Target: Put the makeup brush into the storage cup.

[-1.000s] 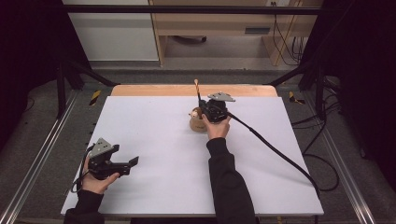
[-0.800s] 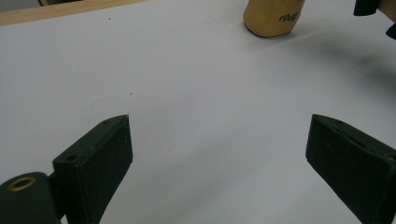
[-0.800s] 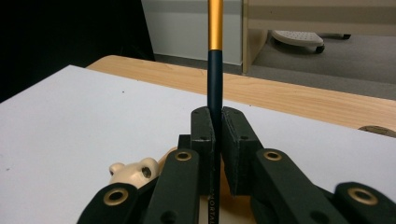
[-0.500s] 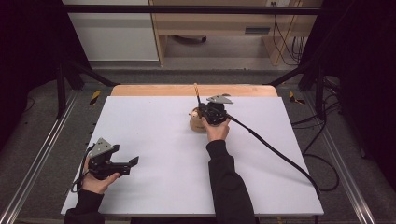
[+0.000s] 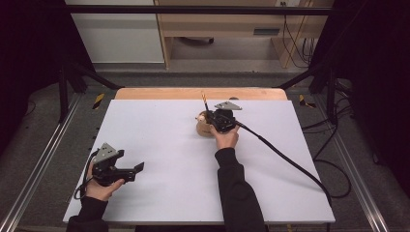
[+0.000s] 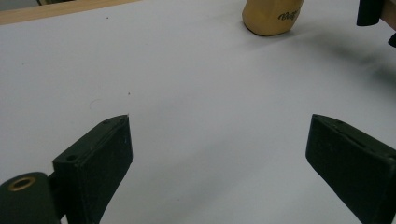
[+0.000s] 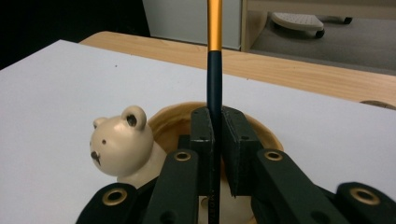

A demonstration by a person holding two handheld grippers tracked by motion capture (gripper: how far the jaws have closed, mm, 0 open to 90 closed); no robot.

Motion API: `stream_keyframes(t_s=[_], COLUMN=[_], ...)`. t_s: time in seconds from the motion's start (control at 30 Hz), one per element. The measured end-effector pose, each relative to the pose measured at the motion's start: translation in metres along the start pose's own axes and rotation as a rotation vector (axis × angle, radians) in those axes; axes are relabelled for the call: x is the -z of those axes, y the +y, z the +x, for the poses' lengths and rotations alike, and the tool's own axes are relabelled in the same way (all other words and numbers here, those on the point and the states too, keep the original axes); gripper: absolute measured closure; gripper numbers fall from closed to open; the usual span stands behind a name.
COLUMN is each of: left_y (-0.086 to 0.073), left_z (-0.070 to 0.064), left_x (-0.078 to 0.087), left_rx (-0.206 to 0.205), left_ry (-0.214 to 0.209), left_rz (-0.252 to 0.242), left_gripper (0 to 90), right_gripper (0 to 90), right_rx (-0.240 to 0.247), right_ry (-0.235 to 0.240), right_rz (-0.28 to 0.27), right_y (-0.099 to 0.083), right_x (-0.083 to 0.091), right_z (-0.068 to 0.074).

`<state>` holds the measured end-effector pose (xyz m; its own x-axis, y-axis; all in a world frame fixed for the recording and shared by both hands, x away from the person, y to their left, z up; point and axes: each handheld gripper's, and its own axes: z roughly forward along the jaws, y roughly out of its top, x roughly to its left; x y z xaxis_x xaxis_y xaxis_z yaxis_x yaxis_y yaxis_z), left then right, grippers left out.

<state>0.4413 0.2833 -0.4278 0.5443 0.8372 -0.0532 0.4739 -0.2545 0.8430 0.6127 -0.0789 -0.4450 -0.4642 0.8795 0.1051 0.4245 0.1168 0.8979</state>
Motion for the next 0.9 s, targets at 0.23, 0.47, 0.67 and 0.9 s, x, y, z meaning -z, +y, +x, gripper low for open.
stream_keyframes(t_s=[0.23,0.47,0.67,0.9], left_y=[0.000,0.000,0.000,0.000], left_z=[0.000,0.000,-0.001,-0.002], left_x=[0.000,0.000,-0.001,-0.001], left_rx=[-0.003,-0.001,-0.003,-0.005], left_ry=[0.000,0.000,0.001,-0.001], left_rz=[0.002,0.000,0.002,0.003], left_gripper=[6.9,6.9,6.9,6.9], right_gripper=[78.5,71.8,62.3,53.5], right_rx=[0.013,0.024,0.034,0.050], right_ry=[0.003,0.001,0.011,0.024], right_rz=[0.010,-0.028,-0.067,-0.080], right_y=[-0.002,0.006,0.014,0.018], right_x=[0.003,0.016,0.037,0.058], right_z=[-0.001,-0.001,-0.001,0.001])
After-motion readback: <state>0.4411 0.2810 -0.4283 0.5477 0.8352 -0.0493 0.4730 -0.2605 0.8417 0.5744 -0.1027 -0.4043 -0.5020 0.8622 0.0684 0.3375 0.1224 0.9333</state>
